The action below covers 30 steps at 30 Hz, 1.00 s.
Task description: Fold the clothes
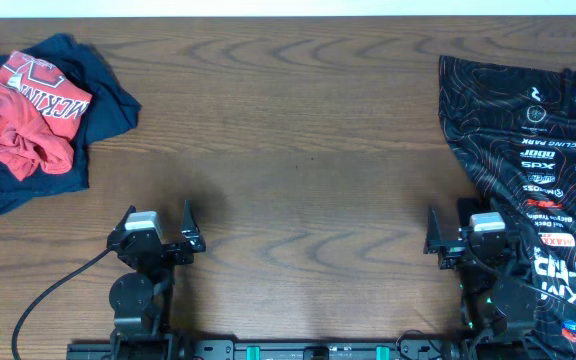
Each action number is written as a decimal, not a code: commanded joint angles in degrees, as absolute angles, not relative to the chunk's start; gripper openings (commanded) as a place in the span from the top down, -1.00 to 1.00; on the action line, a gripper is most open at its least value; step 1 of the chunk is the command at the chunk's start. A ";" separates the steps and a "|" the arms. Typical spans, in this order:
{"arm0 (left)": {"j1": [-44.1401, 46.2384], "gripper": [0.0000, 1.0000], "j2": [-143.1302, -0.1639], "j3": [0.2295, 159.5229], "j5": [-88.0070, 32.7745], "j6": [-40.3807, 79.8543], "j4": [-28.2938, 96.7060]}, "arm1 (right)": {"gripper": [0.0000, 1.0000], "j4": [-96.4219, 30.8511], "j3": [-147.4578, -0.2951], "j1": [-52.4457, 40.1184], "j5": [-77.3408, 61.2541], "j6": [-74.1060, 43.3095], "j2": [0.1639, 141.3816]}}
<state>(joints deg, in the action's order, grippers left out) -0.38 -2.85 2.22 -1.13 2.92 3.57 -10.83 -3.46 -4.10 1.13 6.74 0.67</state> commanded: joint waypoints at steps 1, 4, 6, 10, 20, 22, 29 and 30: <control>-0.80 -0.96 -2.90 0.32 -0.45 2.17 4.19 | -0.99 -10.70 -3.16 -4.67 1.65 7.38 0.32; -0.80 -0.96 -2.90 0.32 -0.45 2.17 4.19 | -0.98 -10.70 -3.18 -4.67 1.65 7.38 0.32; -0.80 -0.96 -2.90 0.32 -0.45 2.17 4.19 | -0.99 -10.70 -3.18 -4.67 1.65 7.38 0.32; -0.80 -0.96 -2.90 0.32 -0.45 2.17 4.19 | -0.98 -10.70 -3.18 -4.67 1.65 7.38 0.32; -0.80 -0.96 -2.90 0.32 -0.45 2.17 4.19 | -0.99 -10.70 -3.18 -4.67 1.65 7.38 0.32; -0.80 -0.96 -2.90 0.32 -0.45 2.17 4.19 | -0.99 -10.70 -3.18 -4.67 1.65 7.38 0.32; -0.80 -0.96 -2.90 0.32 -0.43 2.15 4.16 | -0.98 -10.76 -3.16 -4.67 1.04 7.31 0.32; -0.80 -0.96 -2.90 0.32 -0.45 2.17 4.16 | -0.98 -10.81 -3.18 -4.67 0.86 7.33 0.32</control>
<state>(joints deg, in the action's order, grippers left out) -0.38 -2.85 2.22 -1.13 2.90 3.57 -10.85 -3.46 -4.10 1.10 6.74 0.67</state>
